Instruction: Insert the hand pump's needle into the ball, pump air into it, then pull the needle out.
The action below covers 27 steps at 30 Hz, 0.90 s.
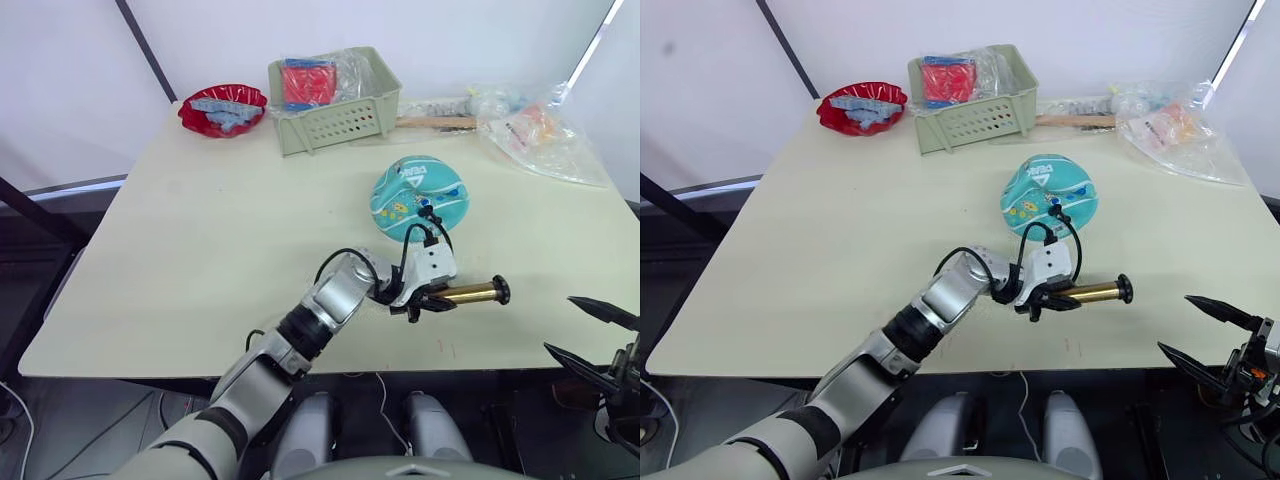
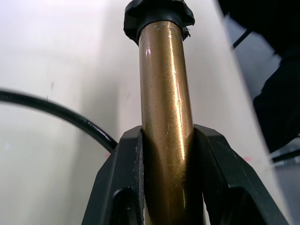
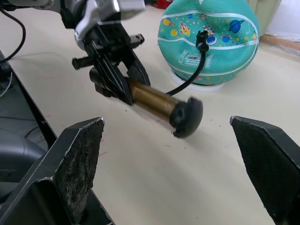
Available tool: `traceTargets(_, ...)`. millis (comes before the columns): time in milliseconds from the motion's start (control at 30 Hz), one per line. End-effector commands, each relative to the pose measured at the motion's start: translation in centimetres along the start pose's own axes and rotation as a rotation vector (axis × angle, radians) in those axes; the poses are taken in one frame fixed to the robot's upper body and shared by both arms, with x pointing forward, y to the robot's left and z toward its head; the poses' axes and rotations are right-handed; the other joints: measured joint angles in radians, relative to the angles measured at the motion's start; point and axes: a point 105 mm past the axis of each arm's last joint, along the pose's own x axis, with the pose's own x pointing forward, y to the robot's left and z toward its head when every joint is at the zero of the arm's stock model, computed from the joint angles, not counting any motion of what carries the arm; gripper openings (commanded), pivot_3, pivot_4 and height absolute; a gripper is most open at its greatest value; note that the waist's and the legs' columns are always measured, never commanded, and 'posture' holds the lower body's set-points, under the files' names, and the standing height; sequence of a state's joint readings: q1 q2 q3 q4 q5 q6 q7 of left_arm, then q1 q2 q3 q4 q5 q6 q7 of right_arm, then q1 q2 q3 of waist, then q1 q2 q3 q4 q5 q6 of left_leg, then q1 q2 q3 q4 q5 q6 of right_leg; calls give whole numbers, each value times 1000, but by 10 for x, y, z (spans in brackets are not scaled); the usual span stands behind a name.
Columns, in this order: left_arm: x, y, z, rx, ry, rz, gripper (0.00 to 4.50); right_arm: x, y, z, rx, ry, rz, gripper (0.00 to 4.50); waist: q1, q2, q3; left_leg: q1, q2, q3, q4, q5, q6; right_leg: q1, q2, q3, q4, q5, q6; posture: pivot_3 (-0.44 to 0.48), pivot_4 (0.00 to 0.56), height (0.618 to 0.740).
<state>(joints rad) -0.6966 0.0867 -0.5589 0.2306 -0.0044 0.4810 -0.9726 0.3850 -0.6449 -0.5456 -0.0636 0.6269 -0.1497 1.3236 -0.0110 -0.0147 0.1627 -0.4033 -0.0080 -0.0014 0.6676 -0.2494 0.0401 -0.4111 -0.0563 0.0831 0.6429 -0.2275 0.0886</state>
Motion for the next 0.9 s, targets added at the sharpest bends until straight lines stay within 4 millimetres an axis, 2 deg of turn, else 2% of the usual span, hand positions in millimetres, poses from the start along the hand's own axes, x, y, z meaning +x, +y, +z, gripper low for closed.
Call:
traceTargets(33,-12,-3,22,57,-108,2,1039,4,2,11,-7,-42,19,4500,0,0,0,0,0,0,0,0,0,0,0,0,0,0,0,0,150,738)
traceTargets(200,-24,-5,29,103,-234,42,1039,12,4,15,15,-57,17,4500,0,2,-1,0,1,-1,0,0,0,1,0,-1,0,1,-2,0,150,738)
traceTargets(433,-32,-5,30,109,-382,76,1039,33,-2,35,107,-144,-61,4500,1,3,-2,0,1,-2,1,0,0,2,0,-1,0,1,-4,0,150,738)
traceTargets(500,-34,-4,30,80,-443,92,1039,41,-7,48,141,-213,-107,4500,1,4,-2,-1,1,-2,1,0,0,2,-1,-1,-1,1,-5,0,150,738)
traceTargets(633,-38,-4,25,53,-527,114,1039,57,-9,63,253,-304,-160,4500,0,3,-2,-2,0,-3,2,0,1,2,-2,-2,-1,2,-2,0,150,738)
traceTargets(700,-38,-4,23,46,-552,114,1039,67,-11,67,363,-327,-198,4500,0,3,-2,-2,0,-4,2,0,1,2,-2,-3,-1,2,-2,0,150,738)
traceTargets(900,-44,3,27,15,-651,163,1039,95,-10,80,549,-373,-234,4500,0,3,-2,-6,0,-7,4,0,1,1,-2,-7,-1,2,-3,0,150,738)
